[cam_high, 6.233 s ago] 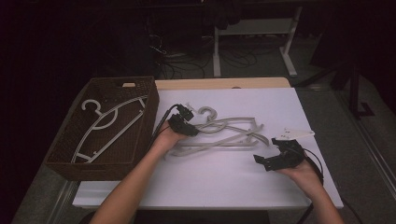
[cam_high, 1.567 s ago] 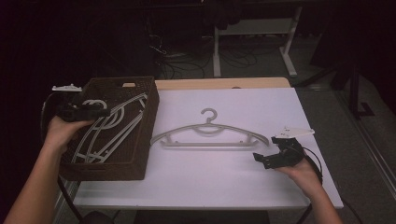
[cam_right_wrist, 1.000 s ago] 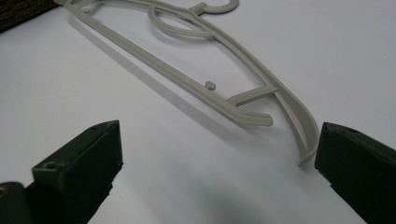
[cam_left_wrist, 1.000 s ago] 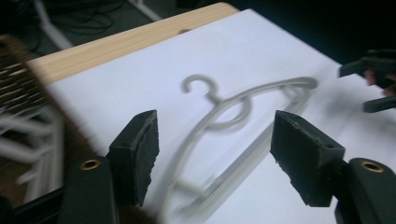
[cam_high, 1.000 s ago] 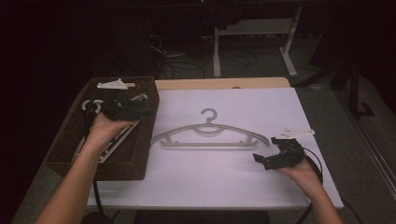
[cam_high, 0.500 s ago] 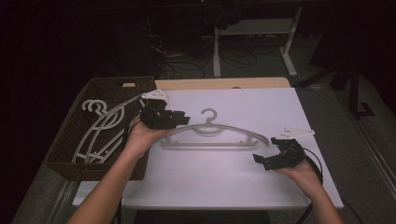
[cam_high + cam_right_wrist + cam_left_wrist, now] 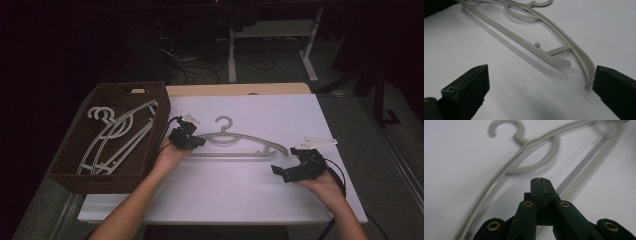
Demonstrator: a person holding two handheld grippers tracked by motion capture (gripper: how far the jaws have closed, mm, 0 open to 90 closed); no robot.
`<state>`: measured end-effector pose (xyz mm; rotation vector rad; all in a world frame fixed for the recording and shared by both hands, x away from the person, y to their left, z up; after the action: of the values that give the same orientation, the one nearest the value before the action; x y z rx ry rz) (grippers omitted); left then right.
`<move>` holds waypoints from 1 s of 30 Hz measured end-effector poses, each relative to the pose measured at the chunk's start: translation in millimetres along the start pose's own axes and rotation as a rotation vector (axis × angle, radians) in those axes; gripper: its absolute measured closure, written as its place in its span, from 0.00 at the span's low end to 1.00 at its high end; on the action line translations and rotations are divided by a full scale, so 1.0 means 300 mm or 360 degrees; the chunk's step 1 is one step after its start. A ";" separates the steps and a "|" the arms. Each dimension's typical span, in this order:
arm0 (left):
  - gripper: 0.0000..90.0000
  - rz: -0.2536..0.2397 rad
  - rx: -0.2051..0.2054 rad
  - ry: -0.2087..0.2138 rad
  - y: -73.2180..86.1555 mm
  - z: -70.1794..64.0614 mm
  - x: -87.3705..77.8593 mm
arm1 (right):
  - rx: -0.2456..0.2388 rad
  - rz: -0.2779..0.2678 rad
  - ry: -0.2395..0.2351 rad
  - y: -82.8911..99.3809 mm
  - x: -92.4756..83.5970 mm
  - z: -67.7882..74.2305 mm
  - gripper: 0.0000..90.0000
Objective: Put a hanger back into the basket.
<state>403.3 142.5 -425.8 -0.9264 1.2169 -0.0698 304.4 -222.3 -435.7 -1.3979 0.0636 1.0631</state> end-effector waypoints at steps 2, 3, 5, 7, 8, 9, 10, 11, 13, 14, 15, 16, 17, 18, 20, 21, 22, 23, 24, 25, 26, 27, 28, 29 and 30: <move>1.00 0.0042 -0.0027 -0.0015 0.017 0.010 0.021 | 0.0000 0.0000 -0.0002 0.001 0.002 -0.001 0.01; 1.00 0.0059 -0.0037 -0.0011 0.023 0.011 0.030 | -0.0003 0.0002 -0.0003 0.002 0.003 0.000 0.01; 1.00 0.0102 -0.0026 -0.0001 0.032 0.006 0.047 | -0.0003 0.0008 -0.0002 0.004 0.004 0.001 0.01; 1.00 0.0143 -0.0011 0.0006 0.039 -0.002 0.058 | -0.0002 0.0004 -0.0003 0.005 0.003 0.002 0.01; 1.00 0.0155 -0.0009 0.0014 0.043 -0.005 0.061 | -0.0002 0.0004 -0.0003 0.005 0.001 0.002 0.01; 1.00 0.0160 -0.0002 0.0010 0.045 -0.008 0.062 | 0.0000 0.0000 -0.0004 0.006 0.000 0.001 0.01; 1.00 0.0165 -0.0002 0.0016 0.047 -0.009 0.061 | -0.0001 0.0000 -0.0004 0.006 0.000 0.000 0.01; 1.00 0.0168 0.0000 0.0029 0.047 -0.011 0.059 | 0.0002 0.0002 -0.0003 0.006 -0.001 -0.001 0.01; 1.00 0.0171 0.0010 0.0059 0.050 -0.019 0.057 | 0.0003 0.0002 -0.0003 0.007 0.000 -0.002 0.01; 1.00 0.0181 0.0017 0.0086 0.052 -0.023 0.055 | 0.0000 0.0001 -0.0004 0.007 0.001 -0.002 0.01; 1.00 0.0180 0.0016 0.0114 0.054 -0.030 0.054 | -0.0002 0.0001 -0.0003 0.006 0.001 -0.001 0.01; 1.00 0.0185 0.0026 0.0139 0.056 -0.037 0.053 | -0.0002 0.0001 -0.0004 0.006 0.001 0.000 0.01; 1.00 0.0184 0.0022 0.0164 0.057 -0.047 0.052 | -0.0003 0.0001 -0.0003 0.006 0.002 0.000 0.01; 1.00 0.0185 0.0034 0.0189 0.058 -0.055 0.049 | -0.0002 0.0002 -0.0003 0.006 0.002 0.000 0.01; 1.00 0.0171 0.0058 0.0237 0.058 -0.078 0.043 | -0.0001 0.0001 -0.0001 0.006 0.001 0.000 0.01; 1.00 0.0172 0.0074 0.0262 0.057 -0.089 0.040 | -0.0001 0.0001 0.0000 0.006 0.001 0.000 0.01; 1.00 0.0174 0.0087 0.0285 0.057 -0.101 0.038 | -0.0001 0.0001 0.0001 0.006 0.001 -0.001 0.01; 1.00 0.0172 0.0097 0.0309 0.059 -0.113 0.037 | -0.0002 0.0001 0.0003 0.006 0.001 -0.001 0.01; 1.00 0.0176 0.0111 0.0335 0.061 -0.124 0.036 | 0.0001 0.0002 0.0003 0.007 0.001 -0.001 0.01; 1.00 0.0180 0.0118 0.0359 0.063 -0.136 0.036 | 0.0003 0.0003 0.0003 0.007 0.001 -0.001 0.01; 1.00 0.0180 0.0127 0.0379 0.066 -0.147 0.036 | 0.0001 0.0003 0.0005 0.006 0.001 -0.002 0.01; 1.00 0.0178 0.0134 0.0397 0.069 -0.158 0.035 | 0.0002 0.0004 0.0005 0.006 0.002 -0.002 0.01; 1.00 0.0179 0.0140 0.0421 0.072 -0.168 0.033 | 0.0001 0.0004 0.0006 0.007 0.002 -0.002 0.01; 1.00 0.0175 0.0143 0.0453 0.075 -0.178 0.031 | 0.0002 0.0006 0.0008 0.007 0.003 -0.002 0.01; 1.00 0.0174 0.0147 0.0477 0.078 -0.189 0.028 | 0.0002 0.0007 0.0010 0.007 0.003 -0.002 0.01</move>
<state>350.3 121.1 -449.5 -0.7850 1.5272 -0.1814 303.9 -222.7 -438.1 -1.4002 0.0718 1.0622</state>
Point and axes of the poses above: each handheld gripper's, and its own axes: x roughly forward along the jaws, y roughly out of its underside, z roughly to its left, the point moved 1 cm from there along x, roughly forward along the jaws, and after that the axes turned 10 degrees about x, right-handed, at the moved point
